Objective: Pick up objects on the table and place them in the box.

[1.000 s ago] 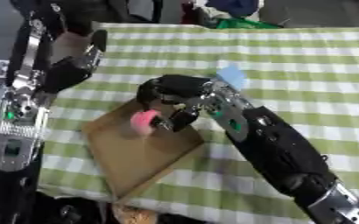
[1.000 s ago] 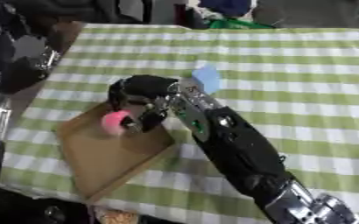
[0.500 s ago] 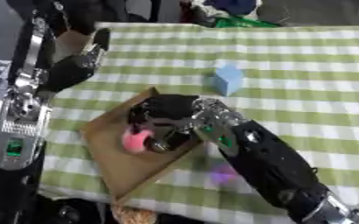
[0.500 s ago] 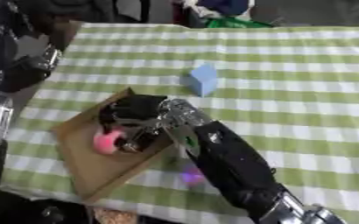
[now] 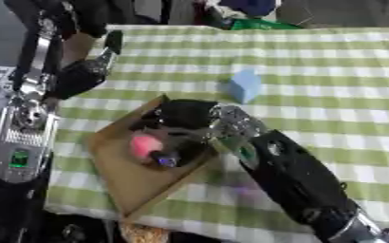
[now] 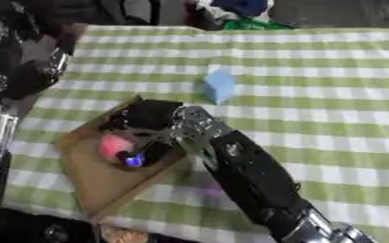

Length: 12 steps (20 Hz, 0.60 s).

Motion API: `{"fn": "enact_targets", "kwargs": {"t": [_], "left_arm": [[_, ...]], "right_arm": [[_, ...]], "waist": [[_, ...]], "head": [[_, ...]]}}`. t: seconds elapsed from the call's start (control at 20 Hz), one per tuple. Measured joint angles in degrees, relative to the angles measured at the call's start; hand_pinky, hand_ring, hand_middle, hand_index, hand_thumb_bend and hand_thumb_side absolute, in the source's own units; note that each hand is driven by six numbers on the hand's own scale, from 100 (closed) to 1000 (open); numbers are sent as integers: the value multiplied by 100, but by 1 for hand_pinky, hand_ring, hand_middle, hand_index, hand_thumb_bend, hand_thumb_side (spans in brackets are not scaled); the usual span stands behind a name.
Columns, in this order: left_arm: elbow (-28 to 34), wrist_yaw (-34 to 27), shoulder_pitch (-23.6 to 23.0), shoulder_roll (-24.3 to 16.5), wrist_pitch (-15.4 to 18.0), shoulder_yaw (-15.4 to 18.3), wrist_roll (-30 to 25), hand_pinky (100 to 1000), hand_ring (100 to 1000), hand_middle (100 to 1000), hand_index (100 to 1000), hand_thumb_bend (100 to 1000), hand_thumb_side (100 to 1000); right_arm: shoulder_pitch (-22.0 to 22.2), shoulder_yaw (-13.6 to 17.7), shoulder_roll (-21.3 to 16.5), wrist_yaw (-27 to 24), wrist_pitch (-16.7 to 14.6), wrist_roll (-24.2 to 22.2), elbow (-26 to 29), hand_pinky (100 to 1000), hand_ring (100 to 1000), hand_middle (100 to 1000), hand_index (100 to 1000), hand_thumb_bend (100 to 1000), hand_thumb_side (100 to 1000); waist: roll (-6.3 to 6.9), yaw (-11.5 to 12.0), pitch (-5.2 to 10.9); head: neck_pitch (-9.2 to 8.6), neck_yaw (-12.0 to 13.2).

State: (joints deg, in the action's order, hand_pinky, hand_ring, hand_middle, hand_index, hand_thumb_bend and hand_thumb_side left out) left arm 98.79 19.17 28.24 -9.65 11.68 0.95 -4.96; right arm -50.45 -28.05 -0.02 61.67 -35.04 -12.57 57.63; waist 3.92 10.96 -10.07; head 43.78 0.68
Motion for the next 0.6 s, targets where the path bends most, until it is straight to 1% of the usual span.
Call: {"fn": "enact_targets", "kwargs": {"t": [0.1,0.15,0.2,0.4,0.6], "left_arm": [[0,0,-1,0,-1,0,0,589,559,517,742,308,309],[0,0,-2,0,-1,0,0,589,559,517,741,307,309],[0,0,-2,0,-1,0,0,589,559,517,741,307,309],[0,0,-2,0,-1,0,1,590,558,517,741,308,308],[0,0,-3,0,-1,0,1,590,558,517,741,309,309]], "right_arm": [[-9,30,-57,3,42,129,4,831,787,785,990,211,669],[-30,48,-82,3,58,183,13,831,787,786,989,101,682],[-48,65,-112,2,76,225,32,831,786,784,989,210,663],[-142,162,-260,-76,179,323,86,832,786,782,988,203,654],[-232,327,-449,-246,361,311,107,834,786,782,987,191,647]], "waist": [[14,-14,1],[19,-30,1],[20,-42,2],[22,-62,22],[29,-82,23]], "head": [[0,19],[0,23],[0,26],[1,54],[2,72]]}}
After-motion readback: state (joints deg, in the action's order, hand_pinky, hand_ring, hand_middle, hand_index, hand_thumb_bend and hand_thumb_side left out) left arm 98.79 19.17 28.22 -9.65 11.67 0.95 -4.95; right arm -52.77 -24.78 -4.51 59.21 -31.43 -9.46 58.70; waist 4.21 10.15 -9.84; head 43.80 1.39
